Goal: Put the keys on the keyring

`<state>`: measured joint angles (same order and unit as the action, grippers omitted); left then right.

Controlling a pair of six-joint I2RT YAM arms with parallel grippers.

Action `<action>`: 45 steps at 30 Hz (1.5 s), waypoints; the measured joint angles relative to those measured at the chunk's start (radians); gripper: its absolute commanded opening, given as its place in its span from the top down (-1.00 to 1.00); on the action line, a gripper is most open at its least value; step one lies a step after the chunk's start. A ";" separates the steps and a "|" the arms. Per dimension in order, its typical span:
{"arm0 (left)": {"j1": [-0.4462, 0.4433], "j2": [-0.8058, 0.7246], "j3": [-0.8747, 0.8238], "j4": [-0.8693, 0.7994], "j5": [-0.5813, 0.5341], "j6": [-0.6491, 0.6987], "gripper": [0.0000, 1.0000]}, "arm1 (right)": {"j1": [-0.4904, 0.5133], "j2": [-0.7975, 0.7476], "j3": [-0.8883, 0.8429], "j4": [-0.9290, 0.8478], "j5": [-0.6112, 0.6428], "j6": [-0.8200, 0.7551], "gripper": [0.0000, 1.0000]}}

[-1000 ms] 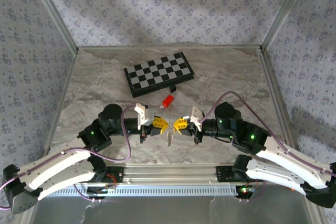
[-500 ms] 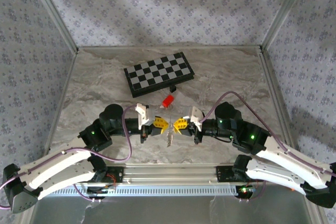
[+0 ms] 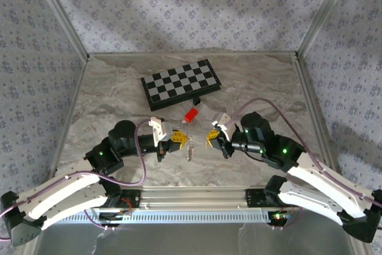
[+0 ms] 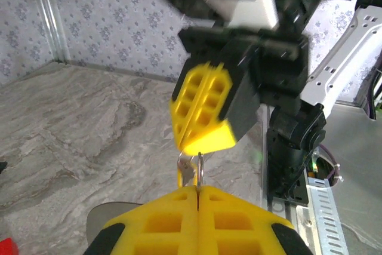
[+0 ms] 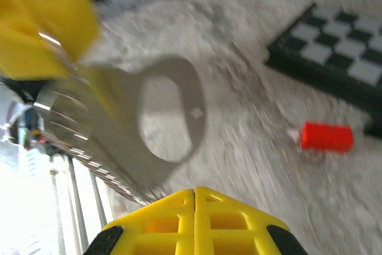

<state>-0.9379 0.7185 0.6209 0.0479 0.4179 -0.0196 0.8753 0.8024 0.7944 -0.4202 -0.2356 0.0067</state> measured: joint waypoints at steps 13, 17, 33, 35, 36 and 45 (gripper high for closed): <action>0.005 -0.034 -0.056 -0.003 -0.028 -0.009 1.00 | -0.047 0.319 -0.040 -0.127 0.114 0.159 1.00; 0.006 -0.046 -0.068 -0.003 -0.038 -0.019 1.00 | -0.047 0.423 -0.040 -0.126 0.125 0.174 1.00; 0.013 -0.042 -0.071 0.000 -0.045 -0.020 1.00 | -0.006 0.680 -0.012 -0.071 0.173 0.188 1.00; 0.015 -0.042 -0.072 0.001 -0.045 -0.023 1.00 | -0.004 0.700 0.003 -0.064 0.174 0.188 1.00; 0.016 -0.042 -0.072 0.000 -0.045 -0.024 1.00 | -0.003 0.710 0.010 -0.060 0.177 0.188 1.00; 0.022 -0.035 -0.084 0.002 -0.045 -0.027 1.00 | 0.009 0.767 0.058 -0.053 0.188 0.188 1.00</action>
<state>-0.9161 0.6834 0.5373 0.0498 0.3733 -0.0463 0.8845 1.5696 0.8528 -0.4732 -0.0475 0.1951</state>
